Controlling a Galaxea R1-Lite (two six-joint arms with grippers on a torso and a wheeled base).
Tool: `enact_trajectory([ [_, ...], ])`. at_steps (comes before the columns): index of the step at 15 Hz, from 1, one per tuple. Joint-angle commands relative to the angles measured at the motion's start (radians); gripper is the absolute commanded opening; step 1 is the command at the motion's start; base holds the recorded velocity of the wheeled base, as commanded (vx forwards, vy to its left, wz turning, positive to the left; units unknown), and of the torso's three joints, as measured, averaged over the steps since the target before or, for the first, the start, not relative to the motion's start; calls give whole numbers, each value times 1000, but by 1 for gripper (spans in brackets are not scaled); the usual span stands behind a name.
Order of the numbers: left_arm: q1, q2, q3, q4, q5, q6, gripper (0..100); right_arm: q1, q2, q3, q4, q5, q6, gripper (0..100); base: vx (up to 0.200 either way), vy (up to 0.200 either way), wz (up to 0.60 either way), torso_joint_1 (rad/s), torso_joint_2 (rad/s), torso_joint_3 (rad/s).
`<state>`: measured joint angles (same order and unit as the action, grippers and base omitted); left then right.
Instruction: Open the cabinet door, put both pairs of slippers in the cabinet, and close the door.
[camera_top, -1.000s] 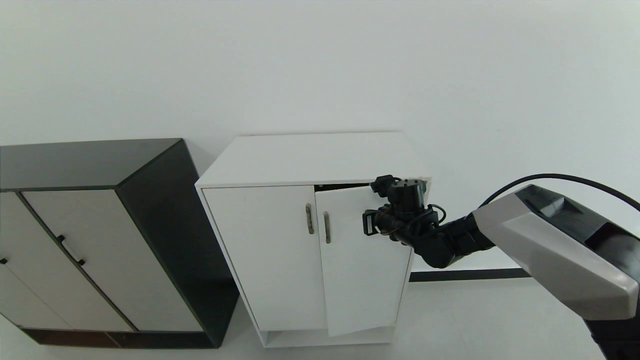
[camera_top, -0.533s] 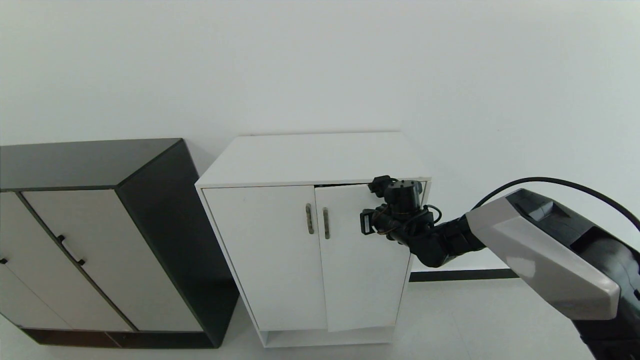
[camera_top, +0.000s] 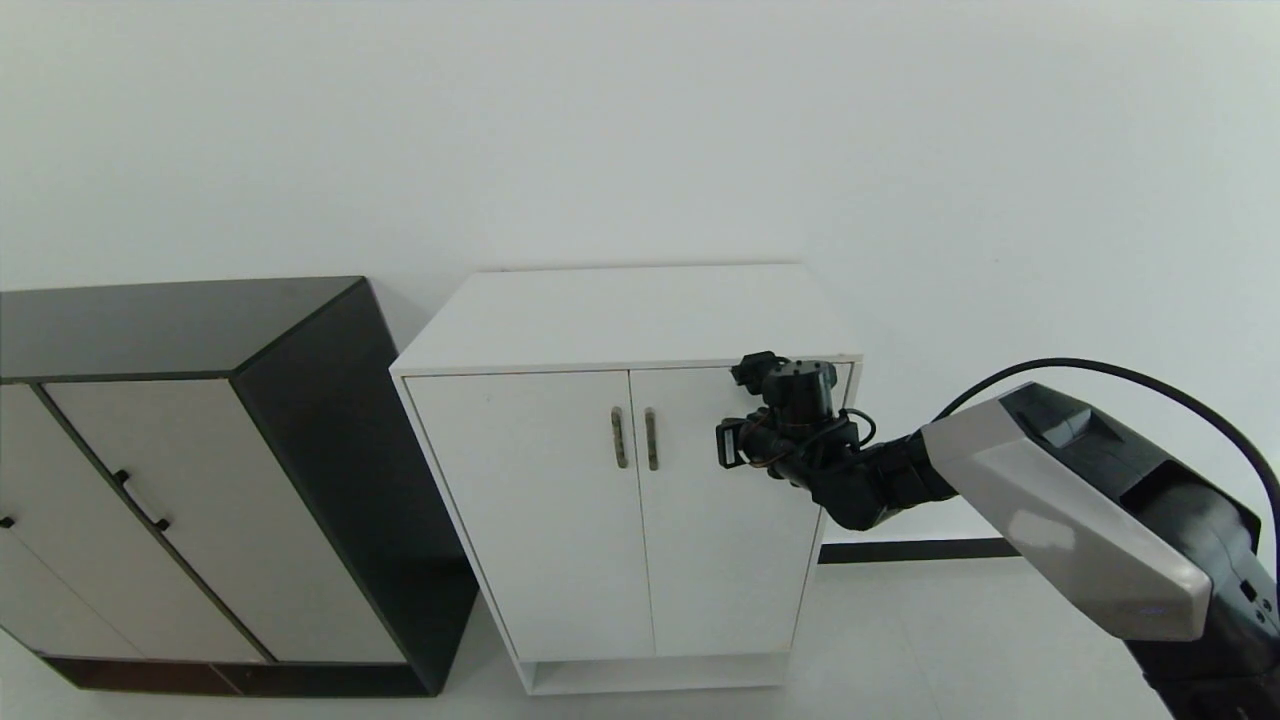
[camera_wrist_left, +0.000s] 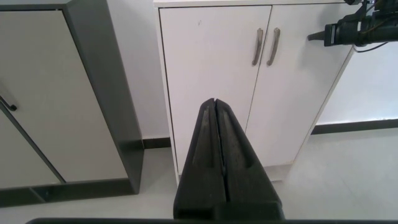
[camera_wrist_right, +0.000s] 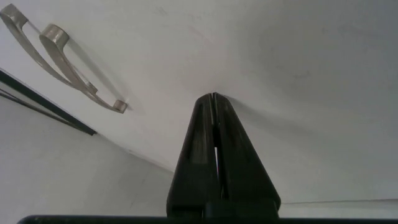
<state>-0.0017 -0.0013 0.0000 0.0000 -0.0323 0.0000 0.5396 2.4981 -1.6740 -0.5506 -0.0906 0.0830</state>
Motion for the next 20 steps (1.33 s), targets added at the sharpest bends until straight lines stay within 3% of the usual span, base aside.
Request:
enact_trajectory([
  [1, 0, 1, 0, 0, 0, 0, 0, 0, 12, -18, 1, 0, 0, 0, 0, 0, 0, 0, 0, 0],
  [10, 0, 1, 0, 0, 0, 3, 0, -7, 30, -39, 26, -3, 0, 0, 0, 0, 0, 0, 0, 0],
  [13, 0, 1, 0, 0, 0, 3, 0, -6, 13, -23, 20, -70, 0, 0, 0, 0, 0, 0, 0, 0],
  [16, 0, 1, 0, 0, 0, 3, 0, -1, -81, 126, -31, -77, 0, 0, 0, 0, 0, 0, 0, 0],
  [20, 0, 1, 0, 0, 0, 3, 0, -1, -275, 467, -184, -78, 0, 0, 0, 0, 0, 0, 0, 0],
])
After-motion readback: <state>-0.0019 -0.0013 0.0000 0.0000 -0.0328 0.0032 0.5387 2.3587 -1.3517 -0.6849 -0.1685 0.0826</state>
